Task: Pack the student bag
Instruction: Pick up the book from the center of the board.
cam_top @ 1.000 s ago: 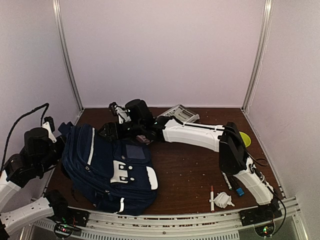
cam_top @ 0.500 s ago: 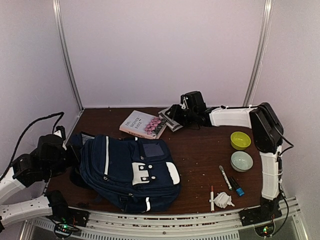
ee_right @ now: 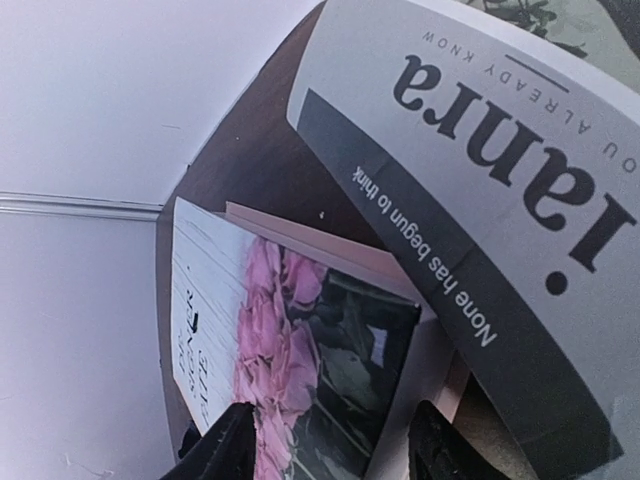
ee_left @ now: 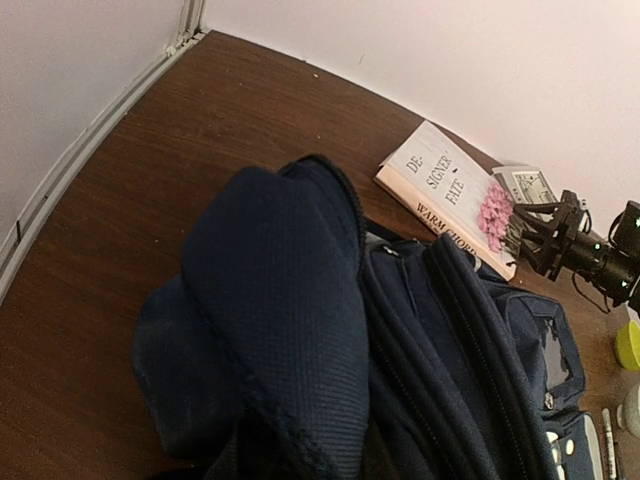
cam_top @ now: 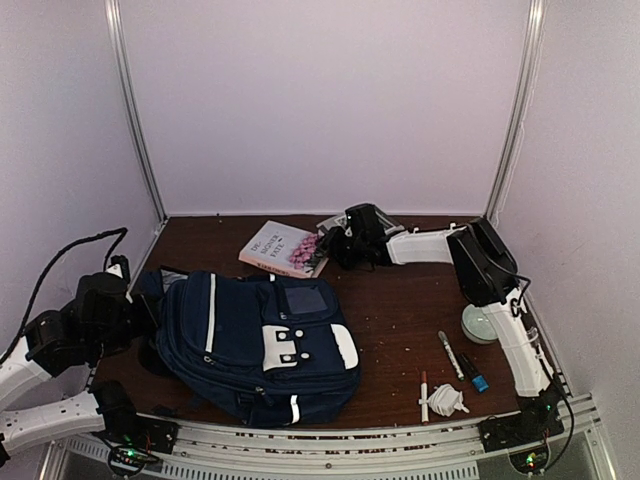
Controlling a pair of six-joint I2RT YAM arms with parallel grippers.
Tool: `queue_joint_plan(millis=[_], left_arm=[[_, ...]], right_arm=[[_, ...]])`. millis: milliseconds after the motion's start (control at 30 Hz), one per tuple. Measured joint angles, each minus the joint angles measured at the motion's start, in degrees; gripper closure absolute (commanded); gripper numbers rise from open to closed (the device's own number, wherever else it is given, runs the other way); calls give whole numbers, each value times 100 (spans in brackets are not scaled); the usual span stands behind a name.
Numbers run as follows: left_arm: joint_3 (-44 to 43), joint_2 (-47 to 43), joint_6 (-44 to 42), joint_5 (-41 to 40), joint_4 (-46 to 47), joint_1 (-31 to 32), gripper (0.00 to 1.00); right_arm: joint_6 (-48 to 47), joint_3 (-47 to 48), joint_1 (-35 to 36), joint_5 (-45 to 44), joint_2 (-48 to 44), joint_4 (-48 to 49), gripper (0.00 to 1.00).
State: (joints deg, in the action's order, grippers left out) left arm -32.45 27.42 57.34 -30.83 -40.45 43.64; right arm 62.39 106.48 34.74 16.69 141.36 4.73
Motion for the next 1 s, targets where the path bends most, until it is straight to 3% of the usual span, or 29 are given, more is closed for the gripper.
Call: queue_joint_plan(millis=[133, 200, 267, 567, 667, 900, 1000], left_arm=[[-11, 94, -142, -90, 2, 24, 100], [-28, 127, -219, -136, 0, 31, 100], [-50, 155, -273, -157, 0, 37, 100], [-98, 229, -476, -243, -44, 52, 99], [-98, 295, -487, -247, -39, 52, 70], [-144, 551, -566, -522, -96, 44, 34], [-240, 553, -601, -643, -208, 44, 25]], right_arm=[[251, 221, 11, 151, 181, 72, 65], [387, 319, 22, 227, 262, 87, 78], [492, 389, 26, 299, 317, 105, 97], [861, 579, 2, 612, 417, 376, 100], [796, 542, -42, 667, 389, 472, 100], [195, -643, -234, 686, -678, 555, 100], [-81, -1388, -402, 693, -1543, 675, 100]])
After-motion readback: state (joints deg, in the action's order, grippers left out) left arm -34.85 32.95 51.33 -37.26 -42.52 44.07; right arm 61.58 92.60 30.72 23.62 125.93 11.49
